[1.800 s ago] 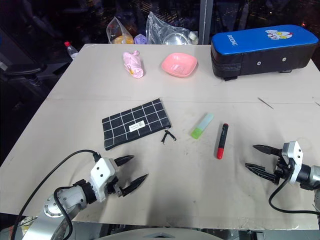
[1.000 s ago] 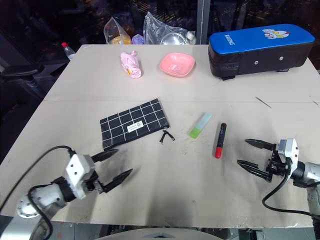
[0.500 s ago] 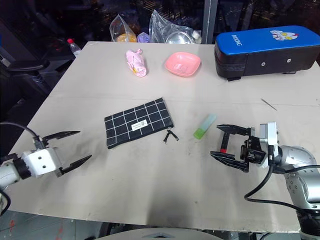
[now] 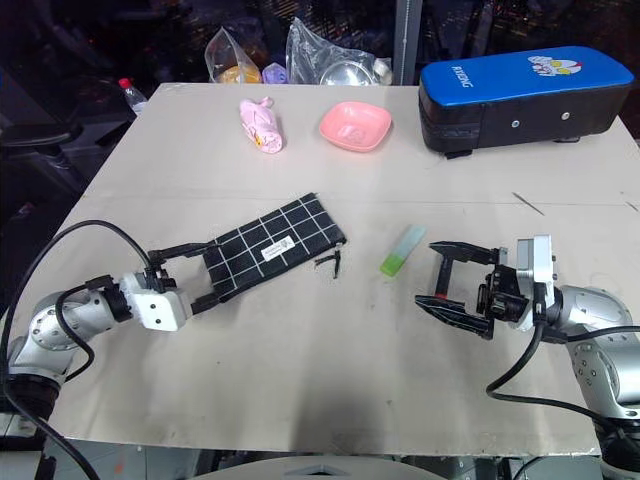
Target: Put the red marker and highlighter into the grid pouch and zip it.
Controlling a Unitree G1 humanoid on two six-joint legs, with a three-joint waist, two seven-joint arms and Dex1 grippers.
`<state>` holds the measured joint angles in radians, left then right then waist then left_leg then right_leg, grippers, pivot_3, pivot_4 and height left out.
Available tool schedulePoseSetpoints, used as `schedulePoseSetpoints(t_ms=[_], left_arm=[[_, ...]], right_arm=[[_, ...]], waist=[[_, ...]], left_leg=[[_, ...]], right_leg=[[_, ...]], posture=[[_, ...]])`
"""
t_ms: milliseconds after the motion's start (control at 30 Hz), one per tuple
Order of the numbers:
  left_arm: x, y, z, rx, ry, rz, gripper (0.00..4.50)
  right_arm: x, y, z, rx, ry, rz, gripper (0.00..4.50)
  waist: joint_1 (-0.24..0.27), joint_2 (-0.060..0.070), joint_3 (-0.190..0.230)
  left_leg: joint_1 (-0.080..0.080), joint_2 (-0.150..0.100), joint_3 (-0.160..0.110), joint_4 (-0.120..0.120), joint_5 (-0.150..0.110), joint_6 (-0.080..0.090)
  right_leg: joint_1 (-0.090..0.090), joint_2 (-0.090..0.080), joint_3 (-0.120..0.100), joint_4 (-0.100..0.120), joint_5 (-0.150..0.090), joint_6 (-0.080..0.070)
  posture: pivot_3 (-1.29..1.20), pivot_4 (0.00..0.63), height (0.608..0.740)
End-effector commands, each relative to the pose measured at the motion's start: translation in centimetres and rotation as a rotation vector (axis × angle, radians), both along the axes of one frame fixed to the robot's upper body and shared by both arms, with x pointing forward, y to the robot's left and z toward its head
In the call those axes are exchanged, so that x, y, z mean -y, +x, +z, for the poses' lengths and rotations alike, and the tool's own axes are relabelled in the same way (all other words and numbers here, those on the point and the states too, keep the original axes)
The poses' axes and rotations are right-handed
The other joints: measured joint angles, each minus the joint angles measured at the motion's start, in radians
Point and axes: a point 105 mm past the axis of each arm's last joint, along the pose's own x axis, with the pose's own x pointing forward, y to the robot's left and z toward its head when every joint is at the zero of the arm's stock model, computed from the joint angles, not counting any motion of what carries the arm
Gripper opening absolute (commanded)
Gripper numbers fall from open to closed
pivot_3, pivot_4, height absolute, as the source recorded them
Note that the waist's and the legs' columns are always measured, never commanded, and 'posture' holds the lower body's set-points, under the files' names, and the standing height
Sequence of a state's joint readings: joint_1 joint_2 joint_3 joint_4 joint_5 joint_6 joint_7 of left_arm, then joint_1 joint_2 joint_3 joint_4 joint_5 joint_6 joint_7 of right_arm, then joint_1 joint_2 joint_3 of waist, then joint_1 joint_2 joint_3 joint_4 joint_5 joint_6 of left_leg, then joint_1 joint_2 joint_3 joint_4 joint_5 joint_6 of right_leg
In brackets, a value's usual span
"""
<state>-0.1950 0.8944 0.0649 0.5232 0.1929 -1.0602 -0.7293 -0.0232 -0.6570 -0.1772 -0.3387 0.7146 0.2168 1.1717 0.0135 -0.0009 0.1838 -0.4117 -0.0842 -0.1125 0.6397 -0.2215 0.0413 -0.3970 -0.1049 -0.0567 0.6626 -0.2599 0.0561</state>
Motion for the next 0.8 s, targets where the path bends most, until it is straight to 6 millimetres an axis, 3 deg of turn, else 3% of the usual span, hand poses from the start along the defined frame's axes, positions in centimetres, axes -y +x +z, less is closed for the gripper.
schedulePoseSetpoints(t_ms=[33, 300, 433, 700, 800], left_arm=[[0.4, -0.2, -0.1, 0.001, 0.011, -0.035, 4.44], [-0.1, -1.1, -0.2, -0.028, 0.031, -0.037, 4.44], [1.4, -0.6, -1.3, -0.032, -0.009, -0.007, 4.44], [3.7, 1.8, -0.7, 0.072, -0.088, 0.051, 4.44], [4.6, 1.8, -0.2, 0.084, -0.104, 0.017, 3.78]], right_arm=[[0.2, -0.4, 1.2, 0.052, 0.009, -0.013, 4.13], [0.4, -0.3, 1.3, 0.054, 0.012, -0.031, 4.13], [0.2, -0.1, 1.2, 0.057, 0.014, -0.026, 4.13], [0.2, 0.2, 1.3, 0.065, 0.01, -0.029, 4.13], [0.3, 0.2, 1.3, 0.067, 0.006, -0.035, 4.13]], waist=[[0.0, 0.0, 0.0], [-0.003, 0.0, 0.0], [0.002, 0.001, -0.001], [0.027, 0.004, -0.003], [0.025, 0.004, -0.003]], left_leg=[[0.0, 0.0, 0.0, 0.0, 0.0, 0.0], [0.001, 0.0, 0.001, 0.001, 0.0, 0.0], [0.001, 0.001, 0.002, 0.001, 0.0, 0.0], [0.0, 0.0, 0.003, 0.009, 0.0, 0.0], [0.0, 0.0, 0.003, 0.009, 0.0, 0.0]], right_leg=[[0.0, 0.0, 0.0, 0.0, 0.0, 0.0], [0.0, 0.0, 0.002, 0.0, 0.001, 0.001], [0.0, 0.0, 0.002, 0.001, 0.001, 0.001], [0.002, 0.002, 0.002, 0.001, 0.005, 0.005], [0.001, 0.002, 0.003, 0.001, 0.005, 0.005]], posture=[[0.0, 0.15, 0.734], [0.0, 0.15, 0.734], [0.0, 0.15, 0.734], [0.0, 0.15, 0.734], [0.0, 0.15, 0.734]])
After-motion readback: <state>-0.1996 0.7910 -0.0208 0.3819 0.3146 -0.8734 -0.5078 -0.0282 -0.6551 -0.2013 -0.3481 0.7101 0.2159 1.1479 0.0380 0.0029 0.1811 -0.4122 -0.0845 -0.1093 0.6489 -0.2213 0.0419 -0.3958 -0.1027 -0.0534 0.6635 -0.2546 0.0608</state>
